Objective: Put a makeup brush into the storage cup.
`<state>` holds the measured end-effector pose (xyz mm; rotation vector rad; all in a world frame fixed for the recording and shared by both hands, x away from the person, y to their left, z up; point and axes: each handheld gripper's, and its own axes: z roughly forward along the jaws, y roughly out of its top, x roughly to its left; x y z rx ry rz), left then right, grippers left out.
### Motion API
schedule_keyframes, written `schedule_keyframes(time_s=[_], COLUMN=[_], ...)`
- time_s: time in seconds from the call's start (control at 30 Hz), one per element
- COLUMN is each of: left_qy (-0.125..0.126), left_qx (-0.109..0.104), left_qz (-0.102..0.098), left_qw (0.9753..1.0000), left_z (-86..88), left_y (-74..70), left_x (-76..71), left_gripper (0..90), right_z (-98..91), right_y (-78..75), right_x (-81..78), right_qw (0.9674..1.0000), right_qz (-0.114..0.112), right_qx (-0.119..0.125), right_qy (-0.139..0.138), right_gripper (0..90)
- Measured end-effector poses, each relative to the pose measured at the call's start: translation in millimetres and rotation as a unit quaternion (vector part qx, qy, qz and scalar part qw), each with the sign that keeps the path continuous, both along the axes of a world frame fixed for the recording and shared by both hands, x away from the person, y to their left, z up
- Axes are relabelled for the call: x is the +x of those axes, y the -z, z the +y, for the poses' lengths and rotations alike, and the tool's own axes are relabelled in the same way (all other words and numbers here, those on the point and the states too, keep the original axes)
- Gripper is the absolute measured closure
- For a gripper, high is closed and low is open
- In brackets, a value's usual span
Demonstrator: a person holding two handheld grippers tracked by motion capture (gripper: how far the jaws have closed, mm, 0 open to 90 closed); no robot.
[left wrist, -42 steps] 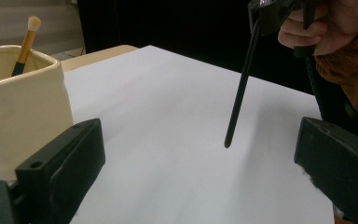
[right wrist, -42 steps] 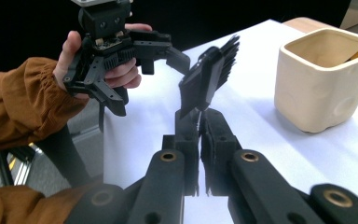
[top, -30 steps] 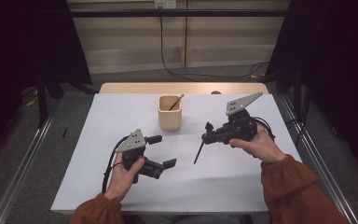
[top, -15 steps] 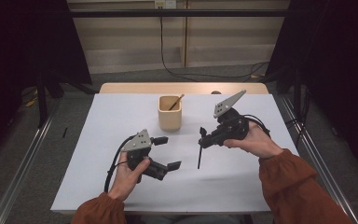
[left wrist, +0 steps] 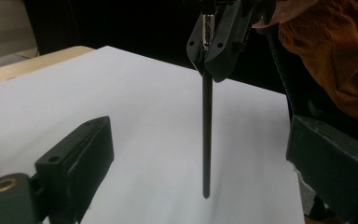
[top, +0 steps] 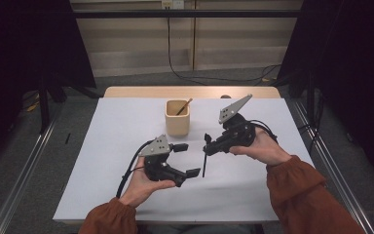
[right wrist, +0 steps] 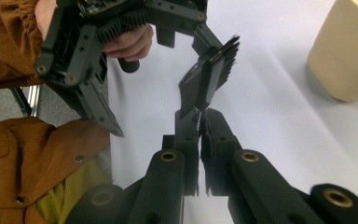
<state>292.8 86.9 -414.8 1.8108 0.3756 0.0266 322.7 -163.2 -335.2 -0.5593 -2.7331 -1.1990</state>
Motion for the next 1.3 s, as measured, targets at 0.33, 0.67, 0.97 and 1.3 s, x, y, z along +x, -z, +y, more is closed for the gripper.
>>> schedule_keyframes(time_s=[0.33, 0.67, 0.97, 1.3], left_qy=[0.007, 0.008, -0.002, 0.002], left_qx=[0.025, 0.019, 0.014, 0.005], left_qz=[0.005, 0.011, 0.012, 0.018], left_qw=[0.9997, 0.9997, 0.9998, 0.9998], left_z=[-3.9, -12.3, -10.0, -9.5], left_y=[4.1, 7.2, 6.2, 6.2], left_x=[1.6, -2.2, -1.5, -2.3], left_gripper=[36.6, 61.8, 72.5, 84.8], right_z=[8.6, 16.7, 16.5, 16.9], right_y=[3.1, 0.0, 0.7, 2.5], right_x=[0.1, 0.4, 0.1, -1.5], right_qw=[0.9999, 0.9999, 0.9999, 0.9998], right_qz=[0.002, -0.001, -0.003, -0.003], right_qx=[0.009, 0.009, 0.008, 0.014], right_qy=[-0.007, -0.014, -0.012, -0.016], right_gripper=[85.6, 85.6, 85.6, 85.6])
